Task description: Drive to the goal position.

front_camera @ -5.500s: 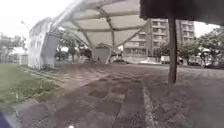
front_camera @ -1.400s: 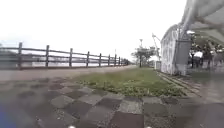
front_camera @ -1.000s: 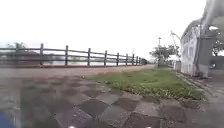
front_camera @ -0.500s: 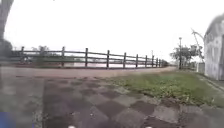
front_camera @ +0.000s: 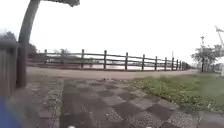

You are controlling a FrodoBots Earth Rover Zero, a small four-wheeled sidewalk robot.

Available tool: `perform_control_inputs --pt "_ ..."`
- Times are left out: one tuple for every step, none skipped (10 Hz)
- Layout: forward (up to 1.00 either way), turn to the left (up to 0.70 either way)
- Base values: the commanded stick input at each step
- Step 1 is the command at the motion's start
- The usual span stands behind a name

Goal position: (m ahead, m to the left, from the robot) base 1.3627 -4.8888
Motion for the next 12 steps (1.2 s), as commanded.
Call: perform_control_inputs --pt "0.0 0.7" --pt "0.0 0.7" --pt "0.0 0.7" --pt "0.0 0.7" --pt "0.0 0.7" --pt "0.0 0.7" --pt "0.0 0.7" --pt "0.0 0.68" --pt "0.0 -0.03" --pt "0.0 -0.24" --pt "0.0 -0.53" --pt "0.0 -0.55"
